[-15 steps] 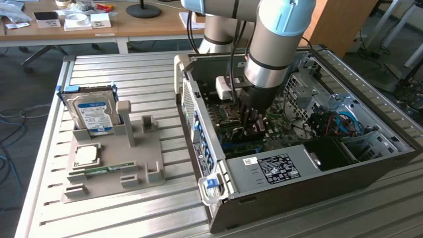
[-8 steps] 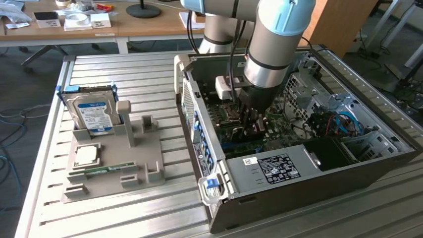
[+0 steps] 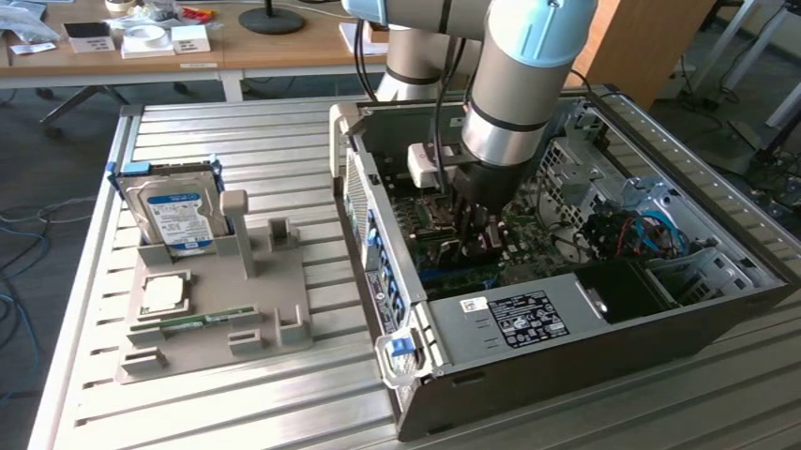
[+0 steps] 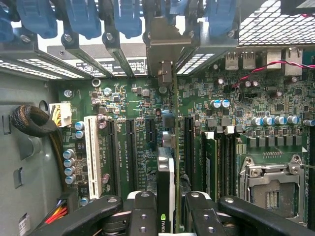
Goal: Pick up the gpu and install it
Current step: 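Insert the gpu into the slot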
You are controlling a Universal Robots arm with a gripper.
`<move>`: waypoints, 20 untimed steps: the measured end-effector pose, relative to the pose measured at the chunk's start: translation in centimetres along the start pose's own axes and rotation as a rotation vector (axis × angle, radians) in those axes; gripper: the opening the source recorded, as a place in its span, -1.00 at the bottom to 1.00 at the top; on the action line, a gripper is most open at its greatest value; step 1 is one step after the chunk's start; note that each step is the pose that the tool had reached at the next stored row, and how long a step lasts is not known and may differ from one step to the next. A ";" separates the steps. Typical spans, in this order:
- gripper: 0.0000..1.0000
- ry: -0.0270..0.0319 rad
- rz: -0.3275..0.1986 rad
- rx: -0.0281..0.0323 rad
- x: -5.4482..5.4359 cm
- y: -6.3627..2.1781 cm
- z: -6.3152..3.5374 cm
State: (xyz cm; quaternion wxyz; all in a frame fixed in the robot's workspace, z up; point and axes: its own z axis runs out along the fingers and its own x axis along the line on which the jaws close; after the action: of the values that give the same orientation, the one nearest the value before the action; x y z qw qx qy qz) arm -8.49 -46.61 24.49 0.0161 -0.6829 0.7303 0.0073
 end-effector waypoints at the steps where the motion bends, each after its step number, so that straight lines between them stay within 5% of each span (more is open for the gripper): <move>1: -0.47 0.0002 0.000 0.0000 0.0 0.02 0.02; 16: -0.47 -0.0005 -0.011 -0.0004 0.0 0.04 0.13; 20: -0.47 -0.0101 -0.012 -0.0010 0.0 0.04 0.13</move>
State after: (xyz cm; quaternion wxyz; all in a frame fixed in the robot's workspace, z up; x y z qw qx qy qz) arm -8.53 -46.61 24.36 0.0195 -0.6873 0.7261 0.0110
